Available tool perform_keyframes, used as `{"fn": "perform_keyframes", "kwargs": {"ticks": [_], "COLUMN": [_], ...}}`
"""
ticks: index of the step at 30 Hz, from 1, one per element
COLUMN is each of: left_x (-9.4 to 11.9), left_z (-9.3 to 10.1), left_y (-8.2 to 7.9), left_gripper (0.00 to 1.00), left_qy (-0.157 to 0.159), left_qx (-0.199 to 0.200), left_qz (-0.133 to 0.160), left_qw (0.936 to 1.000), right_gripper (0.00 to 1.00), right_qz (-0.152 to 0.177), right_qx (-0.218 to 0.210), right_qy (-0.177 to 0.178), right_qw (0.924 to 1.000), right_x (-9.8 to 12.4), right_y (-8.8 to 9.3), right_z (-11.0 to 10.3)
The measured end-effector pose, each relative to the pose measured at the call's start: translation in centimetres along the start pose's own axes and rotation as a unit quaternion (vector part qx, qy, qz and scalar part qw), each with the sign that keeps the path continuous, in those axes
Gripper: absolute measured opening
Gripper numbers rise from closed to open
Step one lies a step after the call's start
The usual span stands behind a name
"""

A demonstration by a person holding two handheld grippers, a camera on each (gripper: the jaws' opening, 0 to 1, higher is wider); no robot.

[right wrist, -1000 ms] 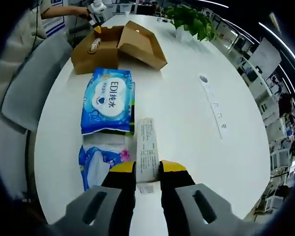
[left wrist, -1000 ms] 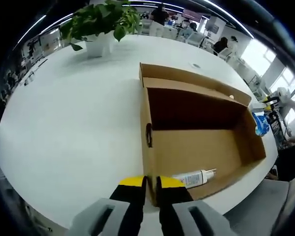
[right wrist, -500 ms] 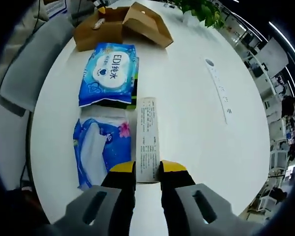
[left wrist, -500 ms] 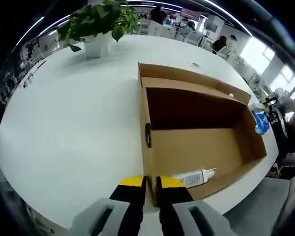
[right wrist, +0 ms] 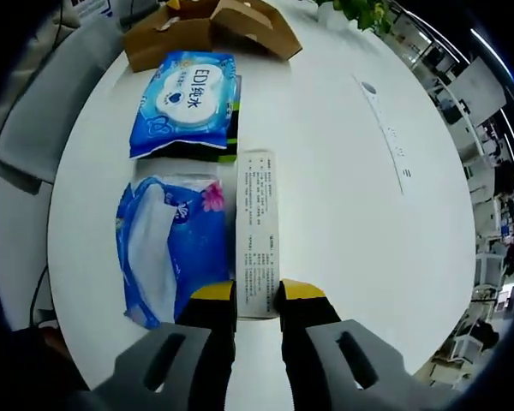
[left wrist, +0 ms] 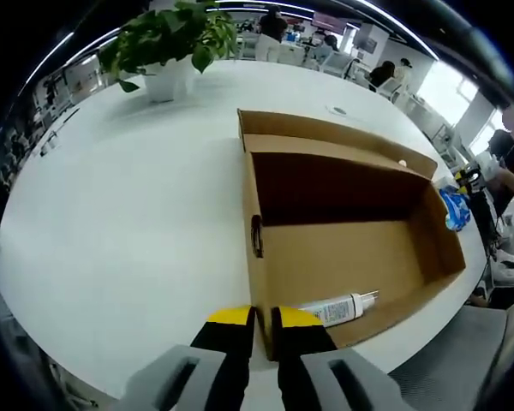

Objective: Operate the shoe box by opening the lid, removing the specified soft item, and placing it in the target area until the item is outside and the box remains undamaged.

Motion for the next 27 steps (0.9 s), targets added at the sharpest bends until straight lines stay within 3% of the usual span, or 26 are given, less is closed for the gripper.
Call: {"fn": "perform_keyframes", "kwargs": {"ticks": [6, 12, 22, 27], "left_x": [0.0, 0.1, 1.4, 2.6], "left_z": [0.0, -0.2, -0.9, -1.1], "left_y": [-0.1, -0.1, -0.2, -1.1], "left_gripper": [0.09, 0.15, 0.21, 0.21], "left_qy": [-0.001, -0.006, -0.012, -0.021], "left_qx": [-0.003, -0.005, -0.006, -0.018], "left_qz": [-0.002, 0.003, 0.025, 0.049], "left_qw": [1.0000, 1.0000, 0.9996, 0.9984], "right_gripper": [0.17, 0.19, 0.20, 0.26], "right_qz": [0.002, -0.006, -0.008, -0.009], "right_qx": [-0.013, 0.005, 0.007, 0.001], "right_qy": [-0.001, 0.015, 0.025, 0.040], "right_qw": [0.9999, 0.9999, 0.9996, 0.9992], "right_x": [0.0, -0.3, -0.4, 0.0], "right_y": [0.0, -0.1, -0.6, -0.6], "right_z": [0.3, 0.4, 0.5, 0.7]}}
Point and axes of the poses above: the point that each gripper's makers call its tool centre point, and the gripper's own axes: x roughly backward along the fingers, z roughly to its right, y roughly out of its underside, the point moved 10 cm from there along x, roughly backward along the fingers, and after that the axes turned 8 degrees about -z, right-handed, at the moved point
